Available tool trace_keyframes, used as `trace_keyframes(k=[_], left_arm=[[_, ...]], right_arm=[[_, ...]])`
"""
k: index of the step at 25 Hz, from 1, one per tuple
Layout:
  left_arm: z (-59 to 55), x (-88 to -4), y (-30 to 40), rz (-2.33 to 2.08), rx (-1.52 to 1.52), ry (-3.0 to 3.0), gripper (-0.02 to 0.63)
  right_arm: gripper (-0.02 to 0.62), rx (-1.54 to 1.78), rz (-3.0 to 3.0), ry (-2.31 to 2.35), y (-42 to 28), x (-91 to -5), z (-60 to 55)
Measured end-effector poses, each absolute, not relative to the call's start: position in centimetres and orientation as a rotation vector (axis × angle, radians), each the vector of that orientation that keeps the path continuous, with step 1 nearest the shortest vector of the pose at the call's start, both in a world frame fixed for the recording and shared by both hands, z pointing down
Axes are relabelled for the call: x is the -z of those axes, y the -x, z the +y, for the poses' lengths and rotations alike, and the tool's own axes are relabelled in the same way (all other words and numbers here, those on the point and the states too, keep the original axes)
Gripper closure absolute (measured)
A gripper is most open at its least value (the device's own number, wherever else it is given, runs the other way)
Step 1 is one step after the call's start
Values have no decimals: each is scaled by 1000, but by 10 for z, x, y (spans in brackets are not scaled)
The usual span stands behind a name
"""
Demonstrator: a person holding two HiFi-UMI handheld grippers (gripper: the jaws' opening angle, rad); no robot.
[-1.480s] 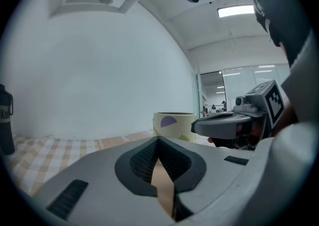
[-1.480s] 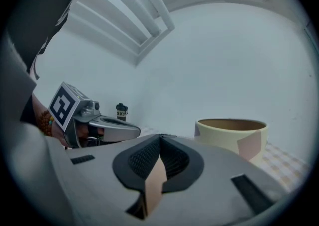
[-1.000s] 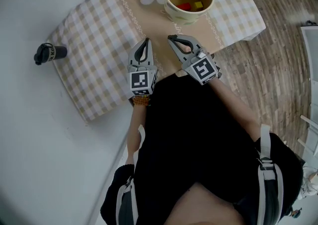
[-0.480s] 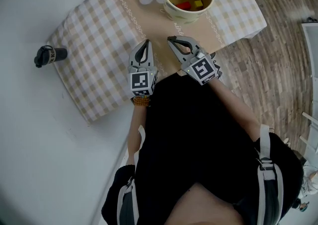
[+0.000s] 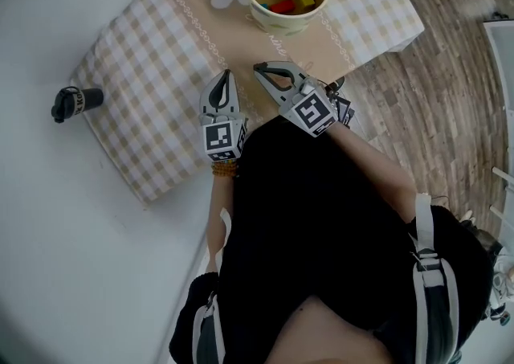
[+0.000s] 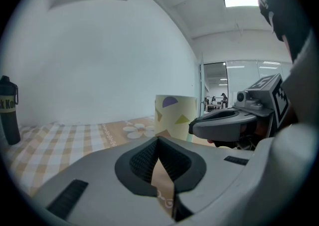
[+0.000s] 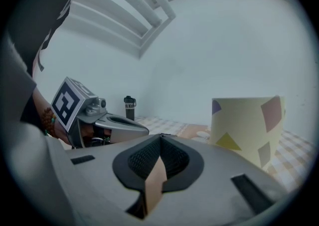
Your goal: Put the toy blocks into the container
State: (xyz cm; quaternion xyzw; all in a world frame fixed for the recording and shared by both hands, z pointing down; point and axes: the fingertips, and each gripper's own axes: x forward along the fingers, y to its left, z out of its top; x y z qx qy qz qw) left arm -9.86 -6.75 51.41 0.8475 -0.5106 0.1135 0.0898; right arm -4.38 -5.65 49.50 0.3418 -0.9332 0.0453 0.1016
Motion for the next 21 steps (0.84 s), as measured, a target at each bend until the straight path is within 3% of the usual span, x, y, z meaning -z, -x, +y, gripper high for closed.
trace_keyframes(k=[12, 21], left_arm=[[-58, -517, 98, -1584, -421, -2450, 603], [-80, -507, 114, -1614, -288, -2496, 603]], right_arm=[[594, -166, -2831, -880, 53, -494, -48], [594, -1, -2831, -876, 72, -490, -68]])
